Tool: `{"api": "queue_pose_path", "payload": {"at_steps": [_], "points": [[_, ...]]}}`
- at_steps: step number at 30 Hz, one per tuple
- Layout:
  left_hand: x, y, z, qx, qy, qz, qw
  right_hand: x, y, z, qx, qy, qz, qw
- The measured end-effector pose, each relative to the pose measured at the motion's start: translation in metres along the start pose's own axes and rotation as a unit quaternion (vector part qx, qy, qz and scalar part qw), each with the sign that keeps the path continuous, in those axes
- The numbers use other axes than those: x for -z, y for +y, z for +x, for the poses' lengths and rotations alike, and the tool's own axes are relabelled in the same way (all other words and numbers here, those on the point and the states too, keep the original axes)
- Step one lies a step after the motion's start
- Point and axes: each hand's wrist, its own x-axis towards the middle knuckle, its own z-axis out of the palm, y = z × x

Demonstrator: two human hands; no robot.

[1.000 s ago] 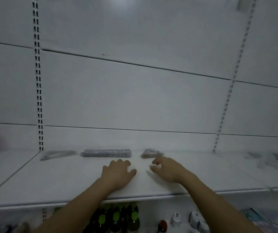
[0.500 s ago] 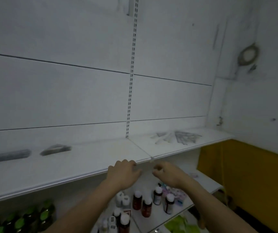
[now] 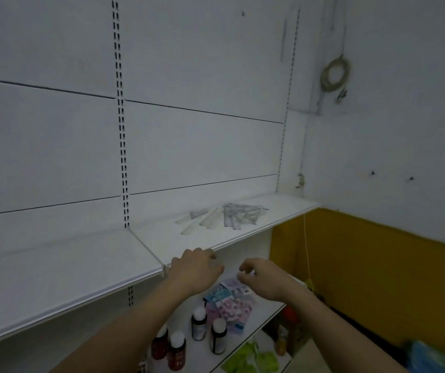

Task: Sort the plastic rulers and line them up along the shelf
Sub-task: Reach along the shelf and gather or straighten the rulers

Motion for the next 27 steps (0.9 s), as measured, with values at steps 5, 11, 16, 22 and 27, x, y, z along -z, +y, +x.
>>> {"api": "queue_pose_path", "payload": {"at_steps": [5, 11, 16, 22, 27], "points": [[-0.008, 0.007, 0.094, -0.013, 0.014, -0.031, 0.999, 0.033, 0.038, 0.062, -0.012, 0.005, -0.037, 0.999], [-0.023, 0.010, 0.194, -0.012, 0.003, -0.046, 0.999, 0.083, 0.087, 0.145, -0.038, 0.052, -0.052, 0.997], [-0.035, 0.008, 0.255, -0.004, -0.007, -0.047, 0.999, 0.083, 0.113, 0.202, -0.037, 0.039, -0.038, 0.998], [-0.048, 0.006, 0.316, 0.014, 0.009, -0.058, 0.998, 0.076, 0.137, 0.276, -0.001, 0.022, -0.031, 0.999], [-0.057, 0.006, 0.364, 0.053, -0.007, -0.063, 0.997, 0.070, 0.154, 0.343, 0.046, 0.003, -0.009, 0.999]]}}
